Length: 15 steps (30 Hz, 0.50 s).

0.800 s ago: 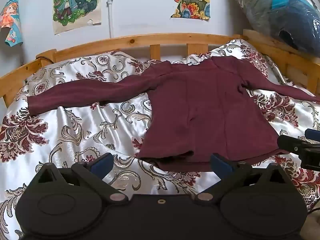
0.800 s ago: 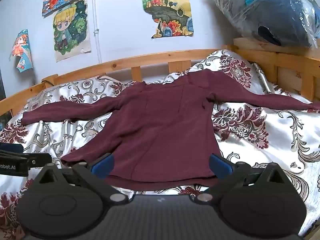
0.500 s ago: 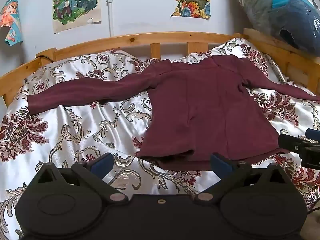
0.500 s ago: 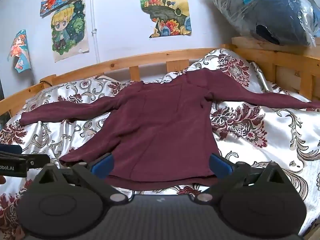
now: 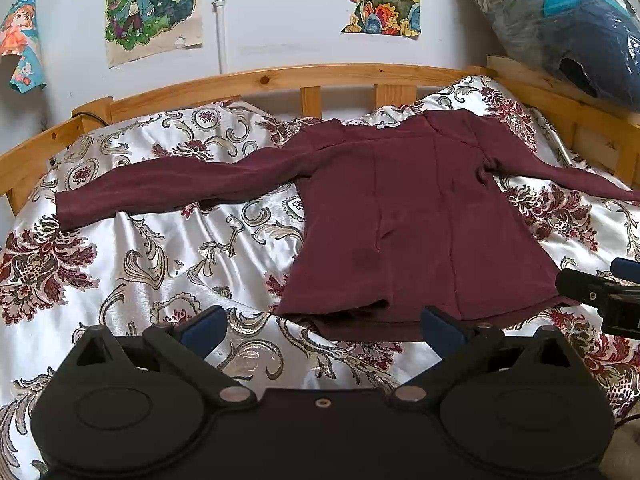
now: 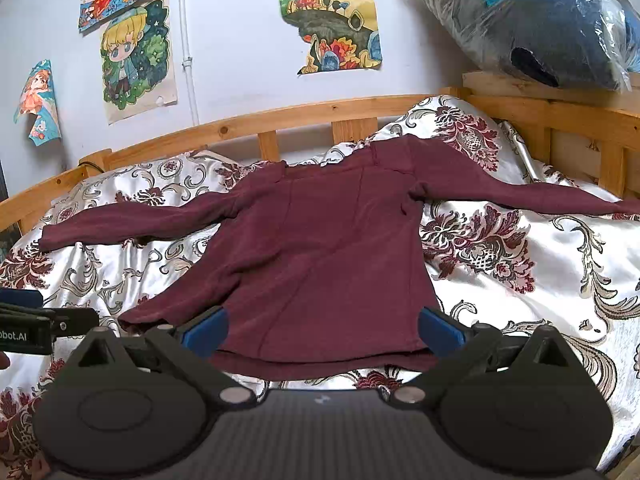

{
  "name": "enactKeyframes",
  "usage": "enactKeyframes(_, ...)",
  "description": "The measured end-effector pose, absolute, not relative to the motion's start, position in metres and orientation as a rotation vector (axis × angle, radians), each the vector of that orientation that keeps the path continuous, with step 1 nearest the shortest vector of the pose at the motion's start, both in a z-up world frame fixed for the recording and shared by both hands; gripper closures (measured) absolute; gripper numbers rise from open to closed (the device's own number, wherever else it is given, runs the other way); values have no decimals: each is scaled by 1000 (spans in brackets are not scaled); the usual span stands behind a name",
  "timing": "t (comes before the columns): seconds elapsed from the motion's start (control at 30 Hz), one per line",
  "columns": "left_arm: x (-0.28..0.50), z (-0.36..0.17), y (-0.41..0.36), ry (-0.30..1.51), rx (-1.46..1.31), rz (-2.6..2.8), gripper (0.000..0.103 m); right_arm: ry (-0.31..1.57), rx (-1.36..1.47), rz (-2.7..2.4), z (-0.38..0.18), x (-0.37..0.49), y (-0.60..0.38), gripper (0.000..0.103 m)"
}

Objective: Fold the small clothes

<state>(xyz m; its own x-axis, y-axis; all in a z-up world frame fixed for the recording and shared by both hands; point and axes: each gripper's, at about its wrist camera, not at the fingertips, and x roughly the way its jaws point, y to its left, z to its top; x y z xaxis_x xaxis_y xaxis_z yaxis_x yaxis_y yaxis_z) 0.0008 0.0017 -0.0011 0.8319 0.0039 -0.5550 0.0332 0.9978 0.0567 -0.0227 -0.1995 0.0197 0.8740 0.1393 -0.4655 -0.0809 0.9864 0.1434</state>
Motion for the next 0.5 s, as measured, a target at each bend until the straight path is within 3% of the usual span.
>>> enactKeyframes(0.5, 1, -1, 2, 587, 65, -16, 1, 497, 124, 116, 19, -22, -202, 0)
